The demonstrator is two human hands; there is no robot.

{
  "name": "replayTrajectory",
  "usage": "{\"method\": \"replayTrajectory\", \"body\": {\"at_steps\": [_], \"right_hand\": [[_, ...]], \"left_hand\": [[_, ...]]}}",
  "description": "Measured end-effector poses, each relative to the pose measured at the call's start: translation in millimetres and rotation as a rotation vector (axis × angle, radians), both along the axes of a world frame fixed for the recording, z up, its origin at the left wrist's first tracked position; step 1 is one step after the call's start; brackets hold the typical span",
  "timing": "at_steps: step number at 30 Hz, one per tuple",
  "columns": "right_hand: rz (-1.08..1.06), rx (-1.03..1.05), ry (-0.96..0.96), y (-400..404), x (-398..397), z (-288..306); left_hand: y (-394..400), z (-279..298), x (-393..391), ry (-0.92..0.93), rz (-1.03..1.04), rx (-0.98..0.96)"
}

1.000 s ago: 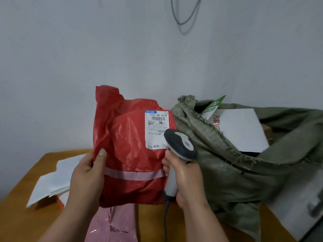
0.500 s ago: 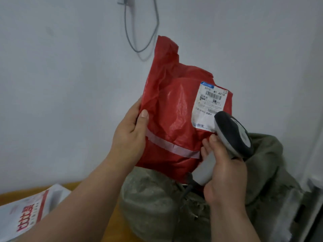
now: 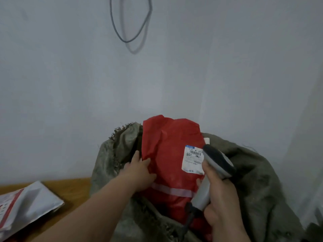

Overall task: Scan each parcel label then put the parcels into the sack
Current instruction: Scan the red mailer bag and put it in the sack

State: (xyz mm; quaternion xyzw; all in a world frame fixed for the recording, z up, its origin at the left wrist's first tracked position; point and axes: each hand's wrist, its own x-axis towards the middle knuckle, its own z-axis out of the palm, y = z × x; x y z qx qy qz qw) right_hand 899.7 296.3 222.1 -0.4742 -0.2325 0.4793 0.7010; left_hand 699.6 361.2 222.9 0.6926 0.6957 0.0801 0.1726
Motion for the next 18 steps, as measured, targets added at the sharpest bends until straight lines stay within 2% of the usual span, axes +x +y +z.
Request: {"method": "replayTrajectory", "body": {"at_steps": [4, 10, 13, 18], "right_hand": [[0.023, 0.057, -0.065, 3, -2, 3], [0.292, 0.15, -0.047, -13, -47, 20], [0.467, 0.148, -0.096, -26, -88, 18], [0.603, 0.076, -0.215, -54, -179, -13]], "left_hand": [[-7, 1, -7, 0.095, 0.021, 0.253], [-37, 6, -40, -0.11, 0.125, 0.552], [-63, -6, -80, -0.183, 0.222, 0.563], [-125, -50, -176, -0.299, 0.438, 0.398]]}}
